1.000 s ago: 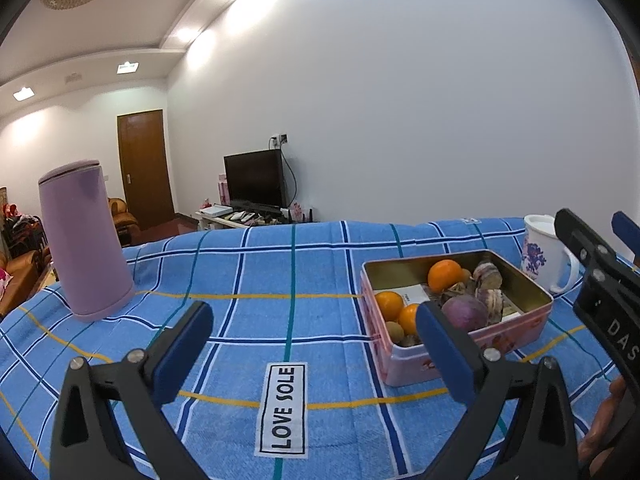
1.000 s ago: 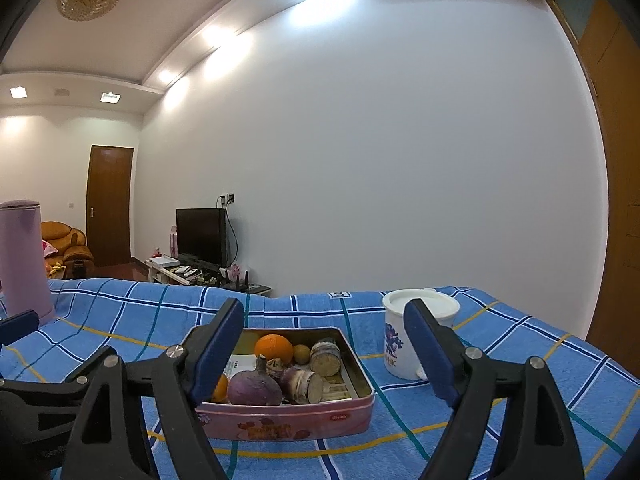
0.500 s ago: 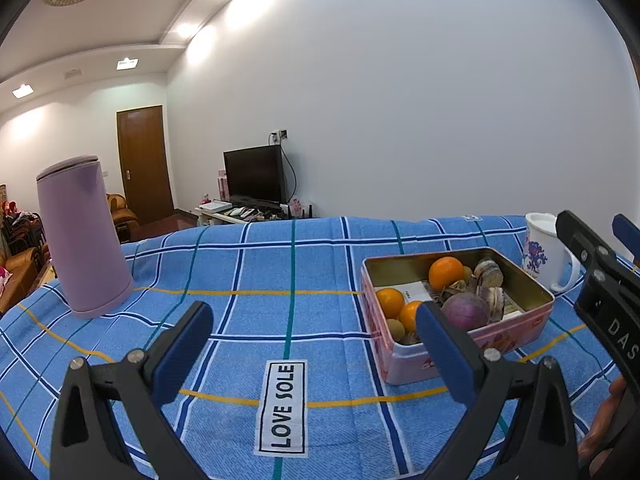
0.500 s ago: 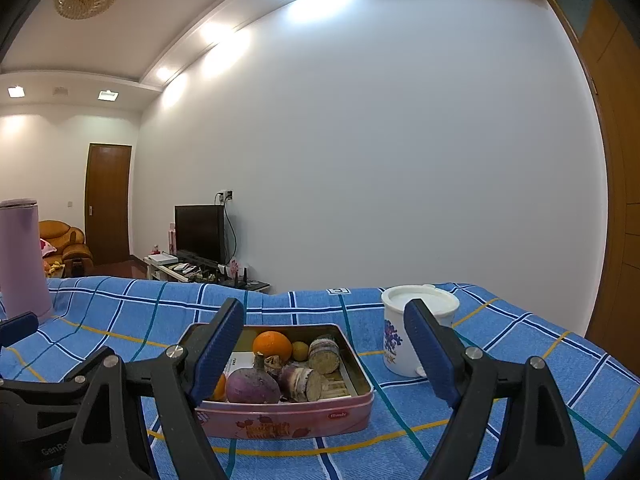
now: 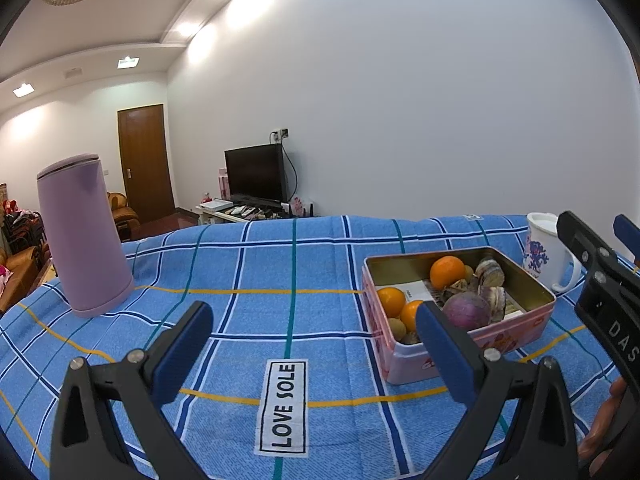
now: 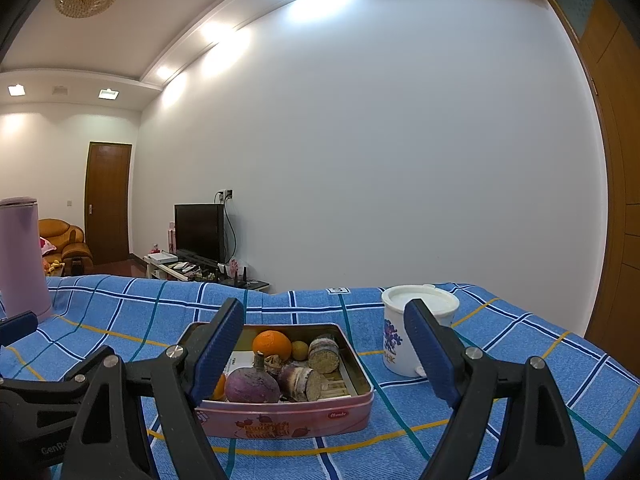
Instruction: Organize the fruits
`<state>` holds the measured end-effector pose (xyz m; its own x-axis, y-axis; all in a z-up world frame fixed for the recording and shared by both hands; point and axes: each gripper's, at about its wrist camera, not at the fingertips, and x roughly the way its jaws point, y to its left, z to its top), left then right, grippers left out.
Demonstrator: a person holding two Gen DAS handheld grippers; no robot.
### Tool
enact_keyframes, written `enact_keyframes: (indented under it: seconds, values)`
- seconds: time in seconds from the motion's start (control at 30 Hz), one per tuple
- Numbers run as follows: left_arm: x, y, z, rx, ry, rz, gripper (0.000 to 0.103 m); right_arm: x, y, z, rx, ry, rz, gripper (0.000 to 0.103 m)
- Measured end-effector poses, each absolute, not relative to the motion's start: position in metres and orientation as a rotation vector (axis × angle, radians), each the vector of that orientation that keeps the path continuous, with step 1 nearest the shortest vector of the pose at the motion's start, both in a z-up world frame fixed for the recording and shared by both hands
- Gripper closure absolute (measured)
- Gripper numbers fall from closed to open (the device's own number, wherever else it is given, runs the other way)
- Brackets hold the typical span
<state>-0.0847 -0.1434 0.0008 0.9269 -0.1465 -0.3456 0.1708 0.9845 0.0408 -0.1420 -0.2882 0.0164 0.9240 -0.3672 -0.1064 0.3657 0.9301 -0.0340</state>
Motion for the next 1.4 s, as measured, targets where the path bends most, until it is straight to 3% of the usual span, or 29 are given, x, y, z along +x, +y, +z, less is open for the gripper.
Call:
enact_keyframes:
  seconds: [1.4]
  values:
    - [-0.0751, -0.1387, -0.0029, 0.06, 0.413, -0.145, 0.0, -0.1413, -0.2888, 0.0143, -0.017, 0.118, -0.375, 0.02]
